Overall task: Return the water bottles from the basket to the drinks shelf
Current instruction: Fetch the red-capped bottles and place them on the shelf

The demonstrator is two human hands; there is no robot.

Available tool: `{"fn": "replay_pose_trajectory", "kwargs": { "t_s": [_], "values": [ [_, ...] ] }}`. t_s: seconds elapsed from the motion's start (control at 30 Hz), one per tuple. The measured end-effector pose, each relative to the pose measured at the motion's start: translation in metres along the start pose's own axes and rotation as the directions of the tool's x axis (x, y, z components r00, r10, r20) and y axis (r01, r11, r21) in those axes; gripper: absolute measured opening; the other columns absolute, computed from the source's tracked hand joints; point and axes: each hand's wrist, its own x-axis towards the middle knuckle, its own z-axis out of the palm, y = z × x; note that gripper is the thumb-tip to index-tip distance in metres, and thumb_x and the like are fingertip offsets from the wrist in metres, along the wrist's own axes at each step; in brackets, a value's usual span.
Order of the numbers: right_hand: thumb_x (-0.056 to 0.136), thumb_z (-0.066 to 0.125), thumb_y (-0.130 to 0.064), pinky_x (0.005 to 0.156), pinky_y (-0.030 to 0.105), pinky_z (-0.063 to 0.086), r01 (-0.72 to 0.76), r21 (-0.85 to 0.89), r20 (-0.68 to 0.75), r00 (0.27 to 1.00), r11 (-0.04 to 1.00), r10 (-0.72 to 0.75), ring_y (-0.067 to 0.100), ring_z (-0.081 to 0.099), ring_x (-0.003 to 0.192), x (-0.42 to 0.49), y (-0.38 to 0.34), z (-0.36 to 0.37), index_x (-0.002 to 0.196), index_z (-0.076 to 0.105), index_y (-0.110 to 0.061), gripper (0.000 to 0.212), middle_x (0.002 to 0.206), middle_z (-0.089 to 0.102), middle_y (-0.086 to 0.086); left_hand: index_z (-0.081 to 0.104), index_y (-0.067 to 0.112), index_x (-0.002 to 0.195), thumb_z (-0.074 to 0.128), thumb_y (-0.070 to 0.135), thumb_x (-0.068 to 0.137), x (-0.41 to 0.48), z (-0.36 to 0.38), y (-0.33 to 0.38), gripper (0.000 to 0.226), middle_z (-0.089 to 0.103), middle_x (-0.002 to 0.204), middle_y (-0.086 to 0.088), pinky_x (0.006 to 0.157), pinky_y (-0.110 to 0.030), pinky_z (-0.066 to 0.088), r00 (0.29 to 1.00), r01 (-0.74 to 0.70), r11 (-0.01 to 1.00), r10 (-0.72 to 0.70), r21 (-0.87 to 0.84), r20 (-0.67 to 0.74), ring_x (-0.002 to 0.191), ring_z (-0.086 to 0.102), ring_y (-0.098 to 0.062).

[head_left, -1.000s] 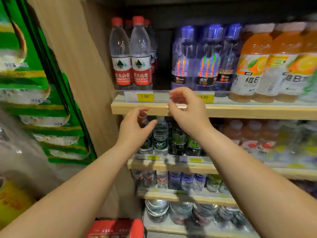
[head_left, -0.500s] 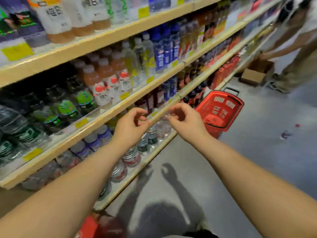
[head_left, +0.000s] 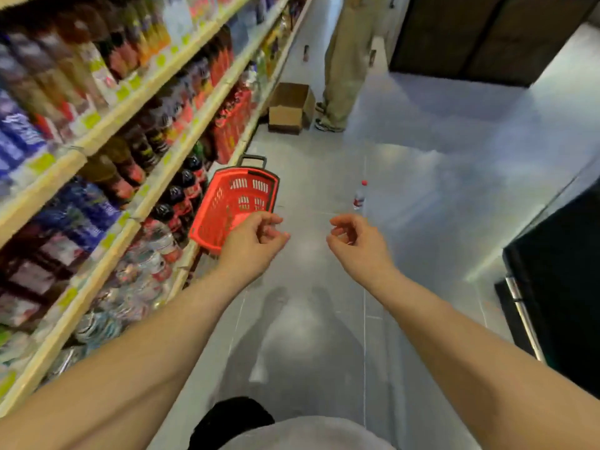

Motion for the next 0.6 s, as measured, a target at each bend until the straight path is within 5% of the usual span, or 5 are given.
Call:
{"fn": "replay_pose_trajectory", "kwargs": {
  "t_s": [0.17,0.3,0.43,0.6],
  "values": [
    [0.081,0.061,-0.007,0.064,0.021,0.044,-0.154,0.045,-0.129,0.979,0.987,0.158,0.005,0.049,0.061,0.084,0.039,-0.029,0.098,0.060,-0.019,0.021,0.081,0.056,-0.005,0.064,0.015,0.100,0.072,0.011,0.082,0.110,0.047,-0.002,0.020,0.059,0.072,0.006,0.056,-0.005,0.038,0.992,-0.047,0.997,0.041,0.053,0.120,0.056,0.050,0.000],
    [0.081,0.059,-0.009,0.052,0.008,0.040,-0.249,0.043,-0.241,0.937,0.967,0.252,0.002,0.048,0.058,0.168,0.061,-0.039,0.100,0.061,-0.020,0.022,0.078,0.056,-0.010,0.062,0.020,0.102,0.072,0.019,0.084,0.220,0.080,-0.010,0.021,0.061,0.075,0.007,0.057,-0.017,0.043,0.965,-0.034,0.997,0.014,0.070,0.261,0.060,0.053,-0.007],
    [0.083,0.058,-0.011,0.056,0.016,0.042,-0.327,0.050,-0.313,0.892,0.944,0.326,0.005,0.049,0.064,0.242,0.072,-0.054,0.096,0.056,-0.027,0.020,0.084,0.058,-0.006,0.061,0.029,0.099,0.072,0.027,0.083,0.317,0.101,-0.010,0.020,0.063,0.081,0.008,0.053,-0.021,0.043,0.923,-0.022,0.990,-0.034,0.139,0.383,0.065,0.057,-0.010],
    [0.082,0.058,-0.011,0.048,0.005,0.038,-0.379,0.091,-0.427,0.821,0.921,0.380,0.002,0.049,0.061,0.316,0.095,-0.077,0.091,0.057,-0.028,0.019,0.076,0.055,-0.010,0.061,0.030,0.100,0.072,0.028,0.083,0.414,0.143,-0.002,0.021,0.064,0.082,0.009,0.054,-0.022,0.041,0.879,-0.043,0.980,-0.055,0.193,0.473,0.065,0.057,-0.009]
  ]
}}
